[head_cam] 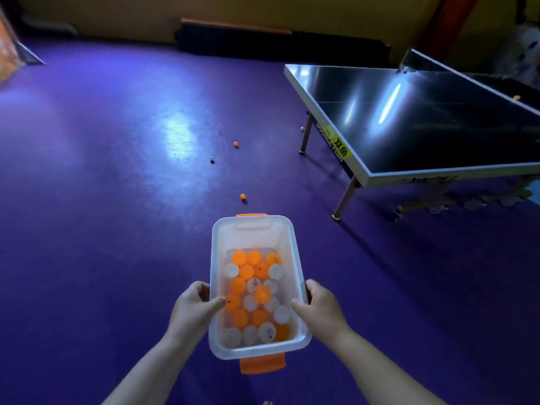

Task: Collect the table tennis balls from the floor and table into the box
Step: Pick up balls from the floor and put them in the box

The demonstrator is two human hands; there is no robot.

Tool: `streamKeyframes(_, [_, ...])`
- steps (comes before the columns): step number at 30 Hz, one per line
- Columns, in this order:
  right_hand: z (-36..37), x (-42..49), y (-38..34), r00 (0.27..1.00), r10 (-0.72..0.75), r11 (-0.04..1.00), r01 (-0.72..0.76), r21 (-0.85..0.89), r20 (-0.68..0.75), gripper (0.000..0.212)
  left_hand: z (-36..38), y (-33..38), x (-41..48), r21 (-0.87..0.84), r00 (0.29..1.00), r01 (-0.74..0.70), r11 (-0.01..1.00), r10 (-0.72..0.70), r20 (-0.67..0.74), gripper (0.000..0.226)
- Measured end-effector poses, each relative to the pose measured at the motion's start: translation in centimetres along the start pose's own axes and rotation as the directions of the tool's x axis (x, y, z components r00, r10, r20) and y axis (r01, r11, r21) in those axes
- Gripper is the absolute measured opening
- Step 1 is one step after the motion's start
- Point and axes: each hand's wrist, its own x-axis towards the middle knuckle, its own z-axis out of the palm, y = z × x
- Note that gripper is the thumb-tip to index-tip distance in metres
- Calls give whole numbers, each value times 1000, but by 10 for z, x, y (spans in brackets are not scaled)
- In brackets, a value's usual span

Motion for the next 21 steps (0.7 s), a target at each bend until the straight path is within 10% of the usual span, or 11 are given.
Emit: streamKeyframes(21, [97, 444, -274, 991, -70, 997, 69, 18, 115, 9, -182, 141, 454, -6, 985, 102, 995, -102, -141, 14])
